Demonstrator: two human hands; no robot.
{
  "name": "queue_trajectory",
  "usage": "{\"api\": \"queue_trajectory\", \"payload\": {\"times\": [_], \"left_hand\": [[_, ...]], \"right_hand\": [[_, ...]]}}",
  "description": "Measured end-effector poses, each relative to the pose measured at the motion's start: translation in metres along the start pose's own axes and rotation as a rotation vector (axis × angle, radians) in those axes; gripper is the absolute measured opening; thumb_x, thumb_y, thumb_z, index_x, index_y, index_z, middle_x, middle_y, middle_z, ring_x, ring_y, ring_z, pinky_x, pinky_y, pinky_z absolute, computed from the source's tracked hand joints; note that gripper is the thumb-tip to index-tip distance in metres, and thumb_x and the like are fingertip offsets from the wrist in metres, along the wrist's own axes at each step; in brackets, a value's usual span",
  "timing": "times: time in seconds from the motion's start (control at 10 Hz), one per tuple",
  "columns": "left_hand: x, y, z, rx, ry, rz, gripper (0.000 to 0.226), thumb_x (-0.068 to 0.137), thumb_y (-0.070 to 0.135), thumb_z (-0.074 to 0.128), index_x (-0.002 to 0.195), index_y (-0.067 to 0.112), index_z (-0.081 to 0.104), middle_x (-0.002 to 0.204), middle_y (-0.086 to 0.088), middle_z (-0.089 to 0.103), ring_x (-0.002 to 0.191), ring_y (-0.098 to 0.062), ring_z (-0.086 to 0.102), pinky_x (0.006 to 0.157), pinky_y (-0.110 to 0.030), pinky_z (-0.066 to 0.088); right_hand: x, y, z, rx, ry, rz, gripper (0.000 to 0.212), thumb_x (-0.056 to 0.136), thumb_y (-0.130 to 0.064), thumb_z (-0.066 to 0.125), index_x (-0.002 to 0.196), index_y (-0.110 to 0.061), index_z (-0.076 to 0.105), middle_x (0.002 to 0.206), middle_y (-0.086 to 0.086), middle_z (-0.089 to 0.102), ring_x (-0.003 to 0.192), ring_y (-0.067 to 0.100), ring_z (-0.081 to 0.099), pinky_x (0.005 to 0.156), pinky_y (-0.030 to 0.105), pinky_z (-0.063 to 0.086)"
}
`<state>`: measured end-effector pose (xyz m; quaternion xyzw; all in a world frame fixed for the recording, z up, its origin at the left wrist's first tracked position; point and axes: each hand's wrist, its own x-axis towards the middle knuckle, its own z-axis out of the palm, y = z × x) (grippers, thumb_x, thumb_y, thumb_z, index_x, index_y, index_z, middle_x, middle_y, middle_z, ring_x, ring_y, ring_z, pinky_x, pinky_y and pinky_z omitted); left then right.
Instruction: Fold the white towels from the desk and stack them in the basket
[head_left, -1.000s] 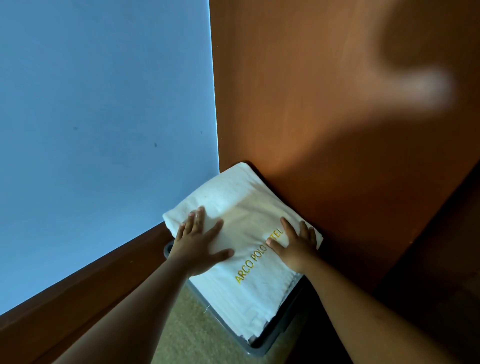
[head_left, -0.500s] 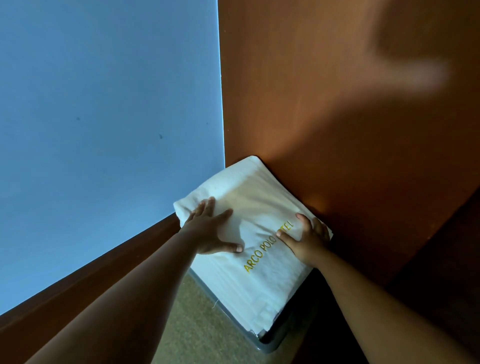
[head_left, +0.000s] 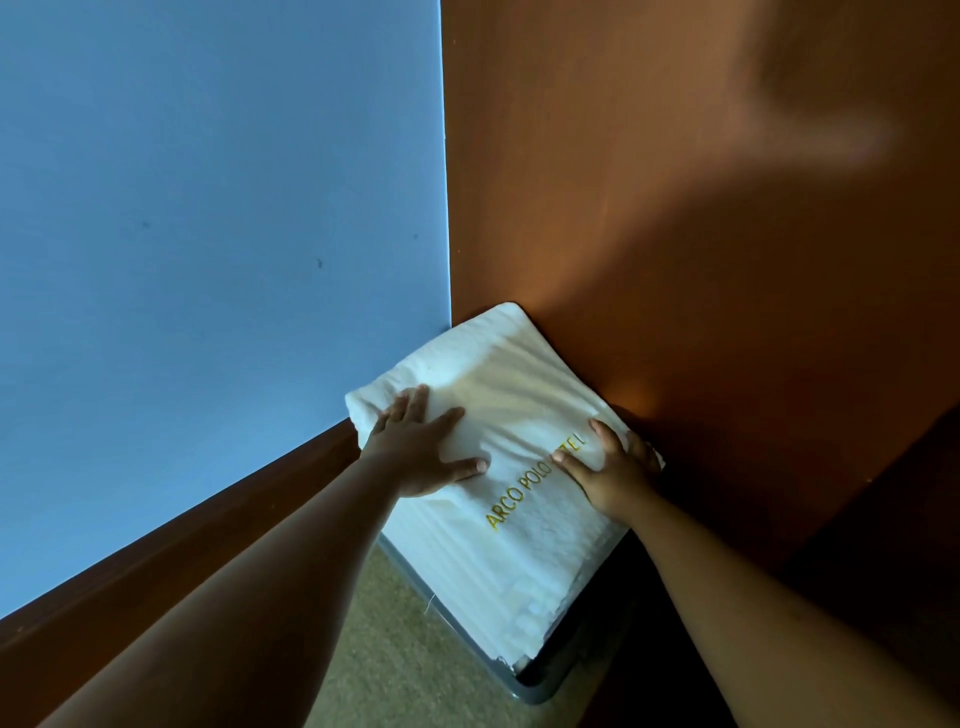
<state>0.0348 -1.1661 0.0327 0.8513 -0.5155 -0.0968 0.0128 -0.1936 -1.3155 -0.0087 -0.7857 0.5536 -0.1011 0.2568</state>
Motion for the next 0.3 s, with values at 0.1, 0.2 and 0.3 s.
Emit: {"api": "queue_trajectory", "payload": {"times": [0.1,0.2,0.3], "left_hand": [[-0.008,0.002,-0.006,0.039,-0.021,-0.01,0.097,0.077,0.091,0.039,0.157,0.046,0.007,0.166,-0.01,-0.021,0.153,-0.029,-0.018,0.123,-0.045,-0.002],[-0.021,0.01,-0.011,0.088,-0.066,-0.005,0.097,0.079,0.088,0.041,0.158,0.046,0.004,0.165,-0.012,-0.024,0.153,-0.031,-0.019,0.122,-0.045,-0.003],[-0.029,0.011,-0.026,0.058,-0.028,0.025,0.089,0.085,0.082,0.043,0.158,0.044,0.009,0.167,-0.011,-0.016,0.154,-0.03,-0.013,0.123,-0.046,0.0]], "right_hand": [[-0.009,-0.008,-0.004,-0.136,0.031,0.007,0.087,0.076,-0.088,0.045,0.151,-0.049,0.025,0.159,0.009,0.021,0.147,0.035,0.019,0.12,0.053,0.012],[-0.023,-0.013,-0.013,-0.293,0.023,0.013,0.084,0.079,-0.086,0.043,0.151,-0.046,0.027,0.154,0.011,0.029,0.142,0.036,0.03,0.118,0.056,0.015],[-0.029,-0.03,-0.039,-0.278,0.027,-0.116,0.079,0.083,-0.072,0.057,0.15,-0.037,0.034,0.149,0.014,0.038,0.137,0.036,0.039,0.116,0.05,0.027]]}}
